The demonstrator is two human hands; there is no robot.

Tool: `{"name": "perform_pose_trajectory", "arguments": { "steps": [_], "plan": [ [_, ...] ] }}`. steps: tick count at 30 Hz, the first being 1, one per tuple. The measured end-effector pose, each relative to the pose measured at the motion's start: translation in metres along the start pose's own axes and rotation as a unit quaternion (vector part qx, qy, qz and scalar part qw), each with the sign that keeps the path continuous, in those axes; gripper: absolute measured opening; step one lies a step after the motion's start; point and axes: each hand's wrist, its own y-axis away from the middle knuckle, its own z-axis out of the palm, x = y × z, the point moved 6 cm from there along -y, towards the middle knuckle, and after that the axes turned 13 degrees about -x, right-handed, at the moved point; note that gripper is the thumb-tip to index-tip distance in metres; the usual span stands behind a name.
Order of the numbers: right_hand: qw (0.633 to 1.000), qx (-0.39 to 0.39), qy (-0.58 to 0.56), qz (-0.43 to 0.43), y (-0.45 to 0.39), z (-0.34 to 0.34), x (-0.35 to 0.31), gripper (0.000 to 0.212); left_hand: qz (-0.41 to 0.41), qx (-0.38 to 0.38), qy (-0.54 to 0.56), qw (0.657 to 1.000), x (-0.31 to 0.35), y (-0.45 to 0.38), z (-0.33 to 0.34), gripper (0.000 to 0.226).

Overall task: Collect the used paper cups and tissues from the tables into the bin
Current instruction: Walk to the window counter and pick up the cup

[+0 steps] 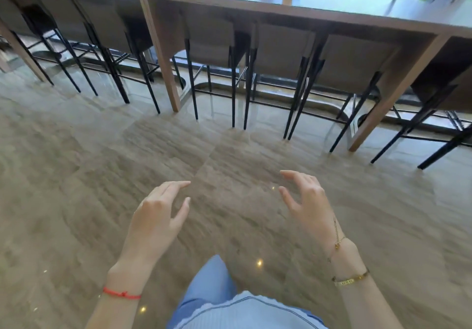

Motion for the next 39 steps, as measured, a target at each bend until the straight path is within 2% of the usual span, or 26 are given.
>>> {"name": "perform_pose_trajectory", "arguments": {
  "steps": [9,16,25,32,39],
  "plan": [
    [1.000,0.002,0.005,0.028,-0.192,-0.008,0.038,0.036,0.035,-0.018,-0.007,0.999,-0.028,-0.218,-0.008,0.032],
    [0.998,0.044,-0.005,0.040,-0.361,-0.047,0.045,0.036,0.084,-0.016,-0.014,0.996,-0.028,-0.406,-0.044,0.034],
    [0.995,0.066,-0.017,0.077,-0.504,-0.080,0.086,0.038,0.124,-0.047,-0.019,0.991,-0.015,-0.589,-0.051,0.034],
    [0.992,0.089,-0.021,0.084,-0.626,-0.121,0.150,0.037,0.148,-0.038,-0.022,0.988,0.014,-0.738,-0.030,0.035],
    [0.990,0.127,-0.001,0.054,-0.775,-0.212,0.211,0.036,0.161,-0.005,-0.005,0.987,0.073,-0.906,-0.026,0.037]
  ]
}}
